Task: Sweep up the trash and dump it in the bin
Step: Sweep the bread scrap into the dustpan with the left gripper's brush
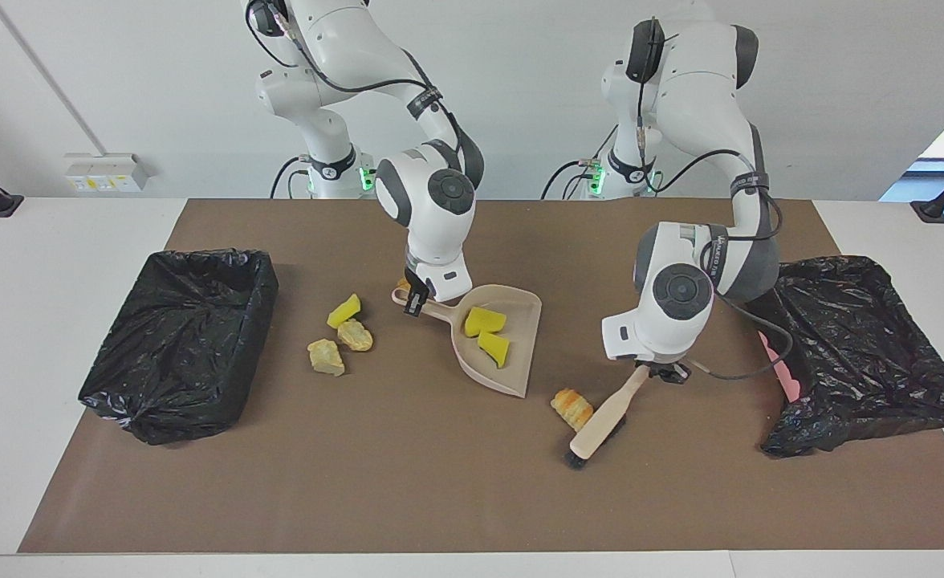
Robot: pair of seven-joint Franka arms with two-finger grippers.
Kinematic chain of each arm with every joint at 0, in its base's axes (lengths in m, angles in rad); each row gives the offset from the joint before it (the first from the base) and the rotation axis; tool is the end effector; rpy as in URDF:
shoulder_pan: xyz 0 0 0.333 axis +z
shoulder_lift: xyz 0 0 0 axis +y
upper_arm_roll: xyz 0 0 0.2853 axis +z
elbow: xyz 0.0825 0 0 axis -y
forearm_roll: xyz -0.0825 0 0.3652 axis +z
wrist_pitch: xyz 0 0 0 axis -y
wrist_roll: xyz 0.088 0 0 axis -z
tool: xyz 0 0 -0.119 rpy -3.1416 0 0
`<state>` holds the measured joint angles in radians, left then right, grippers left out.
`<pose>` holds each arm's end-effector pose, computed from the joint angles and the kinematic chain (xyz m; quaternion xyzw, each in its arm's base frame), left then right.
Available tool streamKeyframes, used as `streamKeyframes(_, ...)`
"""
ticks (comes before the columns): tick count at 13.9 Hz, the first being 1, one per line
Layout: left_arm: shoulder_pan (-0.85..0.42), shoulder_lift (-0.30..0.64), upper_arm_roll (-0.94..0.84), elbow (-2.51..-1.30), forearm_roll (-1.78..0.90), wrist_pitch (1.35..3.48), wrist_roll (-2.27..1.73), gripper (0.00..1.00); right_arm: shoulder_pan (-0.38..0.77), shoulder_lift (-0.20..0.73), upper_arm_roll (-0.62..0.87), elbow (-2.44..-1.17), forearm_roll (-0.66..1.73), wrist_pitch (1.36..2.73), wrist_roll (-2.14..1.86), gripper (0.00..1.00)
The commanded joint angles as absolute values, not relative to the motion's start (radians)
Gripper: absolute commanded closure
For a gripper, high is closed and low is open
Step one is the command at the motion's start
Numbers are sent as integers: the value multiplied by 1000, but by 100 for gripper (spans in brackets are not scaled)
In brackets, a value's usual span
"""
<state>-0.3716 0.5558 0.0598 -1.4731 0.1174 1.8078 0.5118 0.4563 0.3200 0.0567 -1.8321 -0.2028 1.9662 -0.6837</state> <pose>0.6156 -0.1920 0.3104 -0.8992 0.4175 0.1163 0.0600 0.5169 0.2721 0.3144 0.7928 0.5972 -0.0983 0.0723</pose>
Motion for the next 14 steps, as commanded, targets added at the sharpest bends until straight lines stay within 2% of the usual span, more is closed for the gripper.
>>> streamKeyframes(1,-439,436,67,-1658,129,1798,525,100,443,305,64,-1859,-209,1993,-652,100)
streamKeyframes(7,-541,336,54,-1798,-26,1727,266,100,443,305,64,-1861,-209,1993,-652,100)
streamKeyframes(14,-569,230,55,-1810,-103,1668,53,100,440,304,64,-1864,-207,1994,-652,100)
